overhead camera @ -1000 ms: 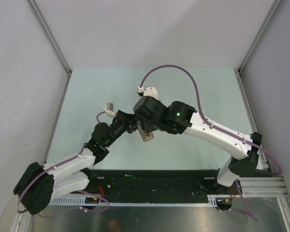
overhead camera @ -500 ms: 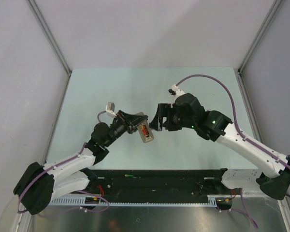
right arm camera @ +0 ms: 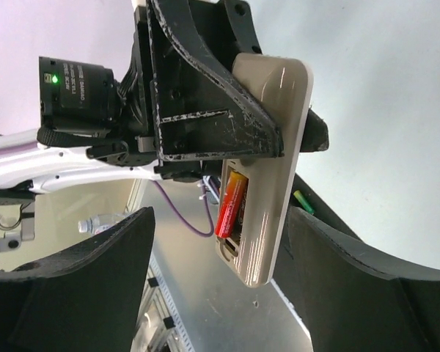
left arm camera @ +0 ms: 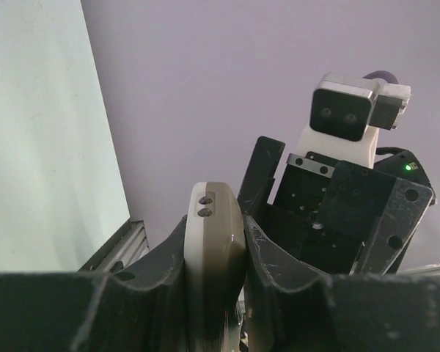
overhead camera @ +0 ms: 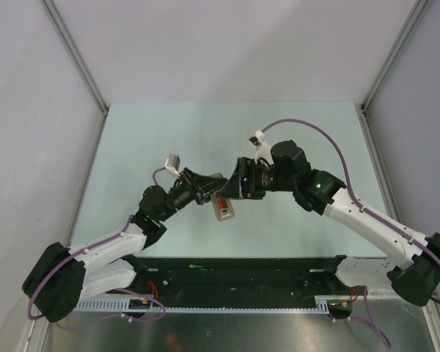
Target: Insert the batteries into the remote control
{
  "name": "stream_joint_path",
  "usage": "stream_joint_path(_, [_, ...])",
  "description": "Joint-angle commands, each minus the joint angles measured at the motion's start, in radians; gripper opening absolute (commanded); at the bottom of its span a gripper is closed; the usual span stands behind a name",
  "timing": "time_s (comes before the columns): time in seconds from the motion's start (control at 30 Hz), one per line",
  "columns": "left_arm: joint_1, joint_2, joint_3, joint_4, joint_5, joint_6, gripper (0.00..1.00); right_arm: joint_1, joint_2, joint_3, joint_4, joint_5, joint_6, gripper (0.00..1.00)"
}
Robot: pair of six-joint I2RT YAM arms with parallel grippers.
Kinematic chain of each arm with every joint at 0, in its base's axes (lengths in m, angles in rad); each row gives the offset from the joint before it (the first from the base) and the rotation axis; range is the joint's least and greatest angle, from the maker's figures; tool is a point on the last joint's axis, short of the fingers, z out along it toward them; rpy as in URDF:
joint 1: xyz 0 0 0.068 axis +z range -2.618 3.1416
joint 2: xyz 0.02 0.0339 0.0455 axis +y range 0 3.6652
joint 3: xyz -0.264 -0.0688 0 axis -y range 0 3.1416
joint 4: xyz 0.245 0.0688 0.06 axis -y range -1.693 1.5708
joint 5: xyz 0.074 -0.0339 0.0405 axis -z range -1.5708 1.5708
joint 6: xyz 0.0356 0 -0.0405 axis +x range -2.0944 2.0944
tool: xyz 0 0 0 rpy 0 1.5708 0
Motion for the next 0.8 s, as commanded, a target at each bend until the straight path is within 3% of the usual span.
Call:
stream_joint_path(0.0, [0.008,-0.009,0.056,0.067,0.032,-0.043,0.00,-0.003,0.015,-0.019,0.070,-0.098,0.008,0.77])
stream_joint_path(0.27, [0.011,-0.006,0.067,0.070,0.045,-0.084,0.00,-0.009,0.024,-0.062,0.105,-0.138,0.018,0.76])
stream_joint_path(0.77, [0.013,-0.003,0.076,0.074,0.058,-0.086,0.00,-0.032,0.028,-0.121,0.229,-0.216,0.080,0.65])
